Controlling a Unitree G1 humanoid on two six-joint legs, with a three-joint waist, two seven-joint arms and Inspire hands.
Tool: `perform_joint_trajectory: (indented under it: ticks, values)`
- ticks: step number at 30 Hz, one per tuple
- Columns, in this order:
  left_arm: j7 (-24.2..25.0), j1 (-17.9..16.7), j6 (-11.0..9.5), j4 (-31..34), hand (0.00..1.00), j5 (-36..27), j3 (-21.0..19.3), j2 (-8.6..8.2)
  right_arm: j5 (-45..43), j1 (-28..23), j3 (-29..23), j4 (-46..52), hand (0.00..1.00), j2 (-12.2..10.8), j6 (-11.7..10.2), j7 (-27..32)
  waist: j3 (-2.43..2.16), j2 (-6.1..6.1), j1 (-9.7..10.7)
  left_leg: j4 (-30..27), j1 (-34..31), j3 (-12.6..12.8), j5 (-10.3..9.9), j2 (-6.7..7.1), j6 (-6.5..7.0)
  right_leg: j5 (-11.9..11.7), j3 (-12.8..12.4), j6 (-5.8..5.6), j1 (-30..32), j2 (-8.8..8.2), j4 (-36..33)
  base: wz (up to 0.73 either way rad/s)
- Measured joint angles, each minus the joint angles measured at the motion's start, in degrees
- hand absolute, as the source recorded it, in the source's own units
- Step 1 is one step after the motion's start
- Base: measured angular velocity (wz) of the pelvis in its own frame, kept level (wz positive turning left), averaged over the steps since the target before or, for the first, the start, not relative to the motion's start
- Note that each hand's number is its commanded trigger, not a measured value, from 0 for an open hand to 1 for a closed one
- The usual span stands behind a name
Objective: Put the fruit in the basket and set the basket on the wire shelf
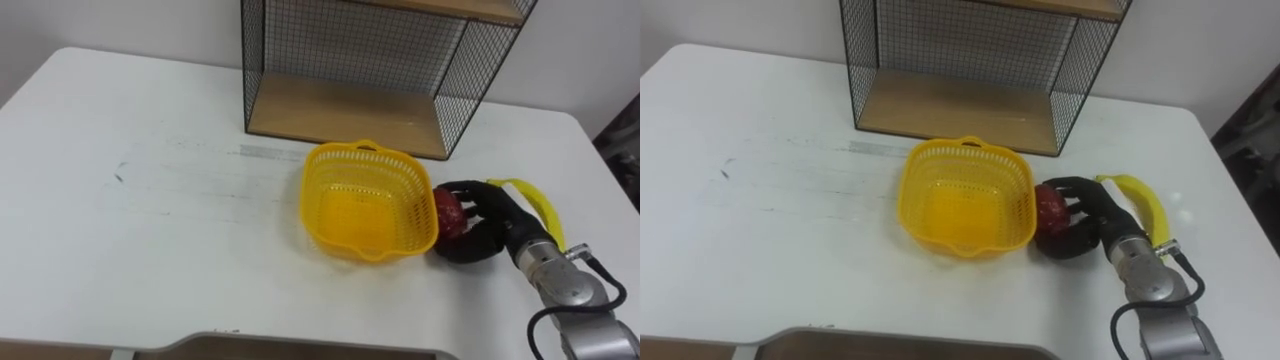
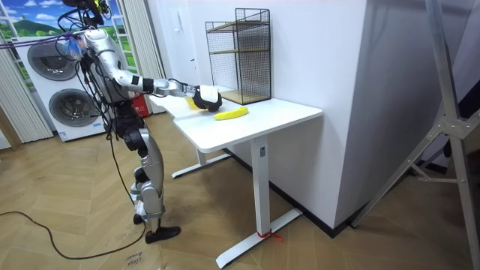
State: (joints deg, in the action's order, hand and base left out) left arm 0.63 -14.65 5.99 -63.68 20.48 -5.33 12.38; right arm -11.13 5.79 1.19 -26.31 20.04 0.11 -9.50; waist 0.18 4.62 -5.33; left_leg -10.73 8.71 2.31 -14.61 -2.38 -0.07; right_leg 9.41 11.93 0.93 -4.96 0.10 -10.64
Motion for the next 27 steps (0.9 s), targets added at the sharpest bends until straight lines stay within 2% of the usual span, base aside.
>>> perform_joint_trajectory:
  ticks: [7,16,27]
  values:
    - [0.13,-0.52,0.00,-0.08,0.00,0.01,-0.11,0.00,0.07,-0.09,-0.25,-0.41,1.00,0.00,0.00,0.06,-0.22,-0.37,0.26,-0.04,0.19,-0.16,0.00,0.01,0.00,0.00,0.09,0.00,-0.39,-0.01,0.06,0.00]
    - [0.16,-0.04,-0.03,-0.12,0.00,0.00,-0.21,0.06,0.92,-0.09,-0.85,-1.75,1.00,0.00,-0.27,0.83,-0.18,-0.59,0.56,-0.07,0.46,-0.20,0.00,0.11,0.00,0.08,0.72,-0.10,-1.04,-0.23,0.16,0.03]
    - [-1.73,-0.57,-0.03,0.10,0.00,0.01,-1.31,0.00,1.64,-0.24,-0.87,-5.06,1.00,-0.33,-2.56,2.63,-0.47,-0.78,1.03,-0.13,1.50,-0.19,0.00,0.11,0.00,0.06,0.86,-0.13,-2.47,-0.22,0.88,0.01]
